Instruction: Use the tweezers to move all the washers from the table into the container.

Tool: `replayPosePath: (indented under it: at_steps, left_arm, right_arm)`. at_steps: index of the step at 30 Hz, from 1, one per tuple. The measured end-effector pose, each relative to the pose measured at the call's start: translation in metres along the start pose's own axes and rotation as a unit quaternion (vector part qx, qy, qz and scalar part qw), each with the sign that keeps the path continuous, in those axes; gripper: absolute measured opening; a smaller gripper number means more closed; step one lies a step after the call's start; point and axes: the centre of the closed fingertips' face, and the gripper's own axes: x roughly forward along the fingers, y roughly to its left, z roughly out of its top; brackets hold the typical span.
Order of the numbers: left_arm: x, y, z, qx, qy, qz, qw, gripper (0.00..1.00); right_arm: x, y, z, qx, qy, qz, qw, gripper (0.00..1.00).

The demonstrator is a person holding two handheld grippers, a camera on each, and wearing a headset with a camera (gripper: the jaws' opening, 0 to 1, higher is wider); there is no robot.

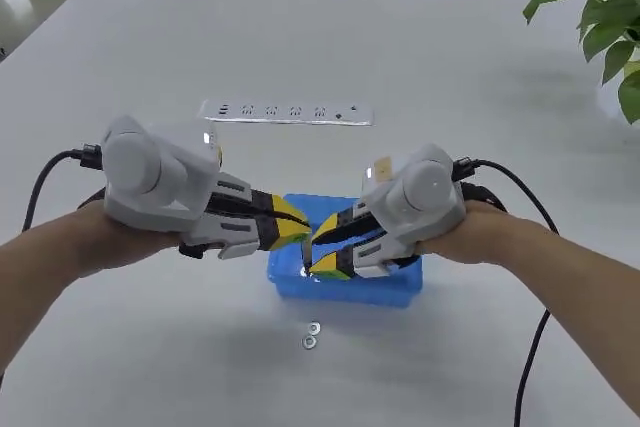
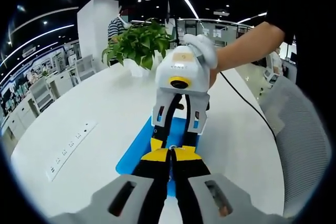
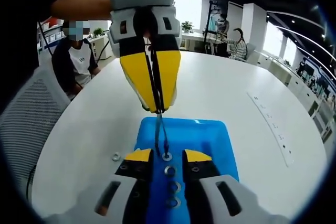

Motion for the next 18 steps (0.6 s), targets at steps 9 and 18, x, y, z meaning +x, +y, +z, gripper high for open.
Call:
replayPosePath:
  at_steps: [9,18]
  left_arm:
    - [-0.001,0.0,0.006,0.0,-0.005,0.004,1.0,0.05]
    - [-0.006,-0.002,0.013,-0.002,-0.011,0.008,0.9999,0.05]
  right_arm:
    - [-0.021,0.001,-0.002,0.018,-0.002,-0.02,0.9996,0.29]
    - [-0.046,0.005,-0.005,0.037,0.0,-0.049,0.9981,0.37]
